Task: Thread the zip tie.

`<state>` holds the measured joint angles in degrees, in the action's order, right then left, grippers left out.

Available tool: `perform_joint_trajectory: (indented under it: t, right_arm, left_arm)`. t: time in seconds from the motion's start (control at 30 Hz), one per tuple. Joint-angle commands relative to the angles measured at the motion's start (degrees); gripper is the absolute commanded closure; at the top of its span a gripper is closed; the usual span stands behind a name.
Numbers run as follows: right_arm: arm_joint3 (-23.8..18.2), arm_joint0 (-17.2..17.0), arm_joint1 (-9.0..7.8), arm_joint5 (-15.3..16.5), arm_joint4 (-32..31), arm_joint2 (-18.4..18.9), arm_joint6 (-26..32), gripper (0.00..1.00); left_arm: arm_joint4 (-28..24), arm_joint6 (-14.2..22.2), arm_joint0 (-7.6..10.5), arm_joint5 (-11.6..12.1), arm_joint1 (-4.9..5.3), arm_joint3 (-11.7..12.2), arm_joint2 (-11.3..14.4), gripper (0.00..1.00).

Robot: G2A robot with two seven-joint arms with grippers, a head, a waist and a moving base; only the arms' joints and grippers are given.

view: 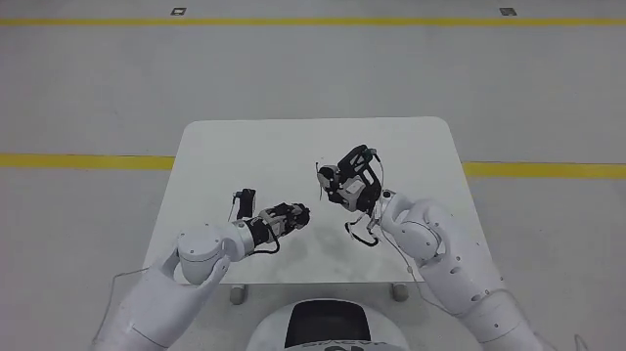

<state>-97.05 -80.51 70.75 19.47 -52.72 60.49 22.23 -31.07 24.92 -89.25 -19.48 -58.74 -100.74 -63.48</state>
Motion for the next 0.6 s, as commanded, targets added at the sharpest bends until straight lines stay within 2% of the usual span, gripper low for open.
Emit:
perform_joint_trajectory:
  t: [0.0,0.23,0.57]
  right_arm:
    - [0.3,0.1,0.04,0.0,0.3,-0.3,0.0,1.00]
    - [-0.1,0.0,-0.04,-0.2,0.7,-0.5,0.5,1.00]
    - [-0.6,-0.1,-0.12,0.0,0.9,-0.4,0.5,1.00]
  left_arm:
    - [-1.1,0.6,0.08,0.0,-0.02,0.4,0.1,1.00]
    - [-3.6,2.4,0.60,0.3,-0.07,1.2,0.3,1.00]
    - [-3.6,2.3,0.58,0.4,0.07,0.8,0.3,1.00]
